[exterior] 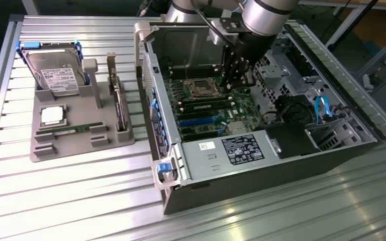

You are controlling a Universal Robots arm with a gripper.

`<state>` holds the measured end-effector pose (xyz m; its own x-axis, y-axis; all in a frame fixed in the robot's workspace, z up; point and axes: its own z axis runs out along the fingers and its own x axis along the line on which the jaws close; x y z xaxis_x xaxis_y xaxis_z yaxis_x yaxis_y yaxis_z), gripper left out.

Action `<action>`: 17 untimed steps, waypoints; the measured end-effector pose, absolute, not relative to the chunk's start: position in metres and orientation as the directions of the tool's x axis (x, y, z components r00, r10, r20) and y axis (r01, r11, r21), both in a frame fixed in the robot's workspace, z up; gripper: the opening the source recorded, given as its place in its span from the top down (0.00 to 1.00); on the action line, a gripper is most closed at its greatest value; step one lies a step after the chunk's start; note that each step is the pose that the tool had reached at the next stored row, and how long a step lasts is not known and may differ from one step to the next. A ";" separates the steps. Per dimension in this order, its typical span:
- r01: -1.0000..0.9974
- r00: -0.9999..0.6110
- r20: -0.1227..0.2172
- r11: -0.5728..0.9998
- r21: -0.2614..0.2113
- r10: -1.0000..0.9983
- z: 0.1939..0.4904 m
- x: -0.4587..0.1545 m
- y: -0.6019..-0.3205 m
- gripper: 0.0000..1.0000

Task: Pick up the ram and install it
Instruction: 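Insert the ram into the slot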

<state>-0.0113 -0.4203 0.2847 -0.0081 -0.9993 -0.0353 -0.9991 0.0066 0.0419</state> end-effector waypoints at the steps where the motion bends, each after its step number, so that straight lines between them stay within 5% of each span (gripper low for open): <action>1: -0.999 -0.008 -0.035 0.007 0.042 -0.999 0.286 -0.011 -0.420 0.75; 17: -0.999 -0.008 -0.035 0.007 0.042 -0.999 0.313 -0.011 -0.420 0.75</action>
<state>-0.0111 -0.4203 0.3127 -0.0081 -0.9993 -0.0352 -0.9991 0.0066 0.0417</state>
